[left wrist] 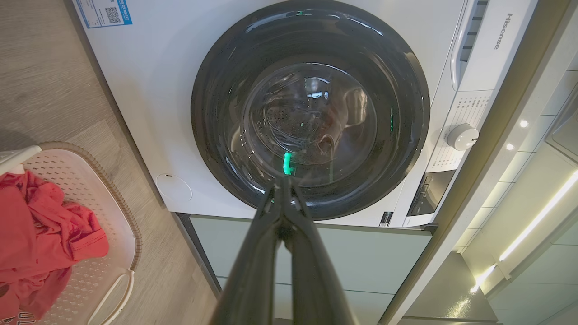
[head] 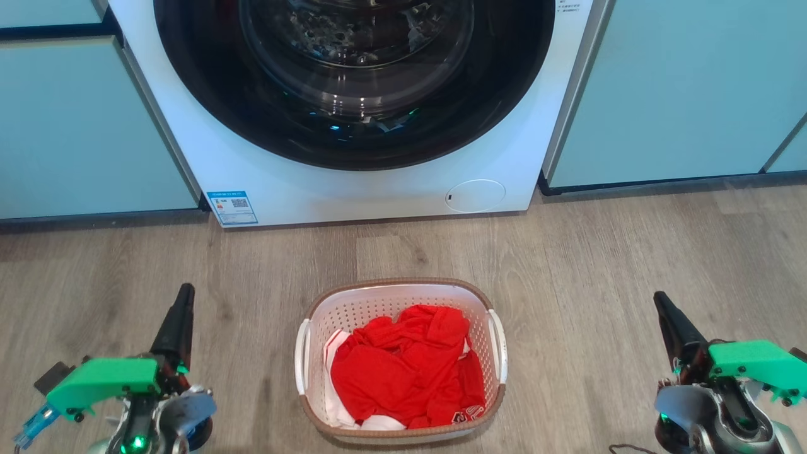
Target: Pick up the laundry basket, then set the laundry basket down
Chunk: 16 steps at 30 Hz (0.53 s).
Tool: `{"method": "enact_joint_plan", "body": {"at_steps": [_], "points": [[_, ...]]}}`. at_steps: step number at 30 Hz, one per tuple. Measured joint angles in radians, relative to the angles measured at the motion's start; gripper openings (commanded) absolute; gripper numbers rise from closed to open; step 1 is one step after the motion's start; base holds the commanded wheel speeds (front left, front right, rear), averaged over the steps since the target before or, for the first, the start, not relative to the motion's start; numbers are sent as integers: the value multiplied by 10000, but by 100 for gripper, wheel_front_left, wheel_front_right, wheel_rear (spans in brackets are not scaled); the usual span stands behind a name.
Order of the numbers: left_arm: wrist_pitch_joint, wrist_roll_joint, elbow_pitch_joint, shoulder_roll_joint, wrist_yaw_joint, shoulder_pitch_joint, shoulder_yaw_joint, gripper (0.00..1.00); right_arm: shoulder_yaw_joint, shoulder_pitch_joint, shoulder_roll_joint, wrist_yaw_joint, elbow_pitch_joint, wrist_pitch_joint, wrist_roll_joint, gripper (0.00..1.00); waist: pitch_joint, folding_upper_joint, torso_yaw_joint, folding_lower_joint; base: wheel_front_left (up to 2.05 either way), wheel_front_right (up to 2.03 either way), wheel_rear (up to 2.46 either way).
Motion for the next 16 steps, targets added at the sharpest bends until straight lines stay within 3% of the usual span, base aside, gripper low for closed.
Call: {"method": "enact_joint_plan", "body": {"at_steps": [16], "points": [[13, 19, 2, -21, 0, -8, 35, 0, -58, 0, 4, 0, 0, 38, -2, 0, 0, 0, 0, 0, 0, 0, 0]]}}
